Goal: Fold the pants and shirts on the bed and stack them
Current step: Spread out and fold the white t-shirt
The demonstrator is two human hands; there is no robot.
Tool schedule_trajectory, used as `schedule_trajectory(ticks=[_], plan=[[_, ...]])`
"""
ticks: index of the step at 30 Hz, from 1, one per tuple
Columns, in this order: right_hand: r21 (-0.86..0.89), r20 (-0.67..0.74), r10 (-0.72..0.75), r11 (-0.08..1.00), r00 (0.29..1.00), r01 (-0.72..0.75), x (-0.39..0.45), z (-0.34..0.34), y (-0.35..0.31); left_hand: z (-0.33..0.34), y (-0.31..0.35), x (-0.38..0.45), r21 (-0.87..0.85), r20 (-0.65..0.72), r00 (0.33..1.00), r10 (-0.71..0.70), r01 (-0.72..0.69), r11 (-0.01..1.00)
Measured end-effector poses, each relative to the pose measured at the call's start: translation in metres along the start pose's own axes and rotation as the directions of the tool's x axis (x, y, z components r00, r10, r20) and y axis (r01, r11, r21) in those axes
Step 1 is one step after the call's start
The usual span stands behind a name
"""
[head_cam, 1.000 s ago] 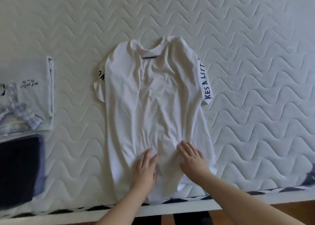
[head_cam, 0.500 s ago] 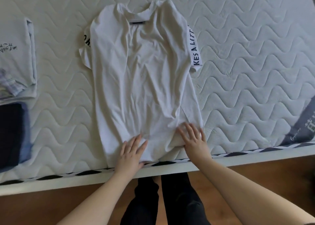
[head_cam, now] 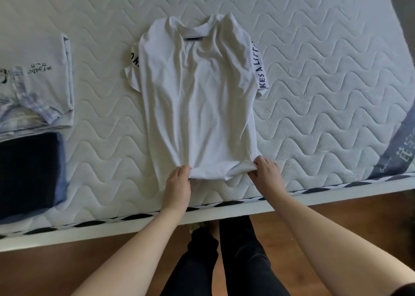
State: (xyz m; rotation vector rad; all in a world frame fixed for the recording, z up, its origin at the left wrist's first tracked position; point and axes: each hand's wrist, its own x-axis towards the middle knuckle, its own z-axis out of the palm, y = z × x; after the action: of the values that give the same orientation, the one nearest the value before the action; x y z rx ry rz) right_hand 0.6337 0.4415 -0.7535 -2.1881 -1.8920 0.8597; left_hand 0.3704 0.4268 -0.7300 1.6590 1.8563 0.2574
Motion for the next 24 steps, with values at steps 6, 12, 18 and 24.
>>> schedule_trajectory(ticks=[6,12,18,24], plan=[[0.234,-0.030,0.288,0.933,0.957,-0.274,-0.011,-0.003,-0.005,-0.025,-0.009,0.006,0.176,-0.008,0.993,0.117,-0.114,0.978],[0.477,0.089,0.554,0.706,0.828,-0.524,-0.037,-0.001,0.023,-0.028,-0.029,-0.005,0.382,-0.043,0.976,0.213,-0.180,0.906],[0.198,0.025,0.516,0.837,0.856,-0.511,-0.048,0.005,0.035,-0.012,-0.042,-0.019,0.052,-0.063,0.997,-0.040,0.044,0.998],[-0.179,-0.034,0.236,0.954,0.971,-0.239,-0.043,0.014,0.018,-0.015,-0.047,-0.033,0.126,-0.009,0.997,-0.079,0.080,0.989]])
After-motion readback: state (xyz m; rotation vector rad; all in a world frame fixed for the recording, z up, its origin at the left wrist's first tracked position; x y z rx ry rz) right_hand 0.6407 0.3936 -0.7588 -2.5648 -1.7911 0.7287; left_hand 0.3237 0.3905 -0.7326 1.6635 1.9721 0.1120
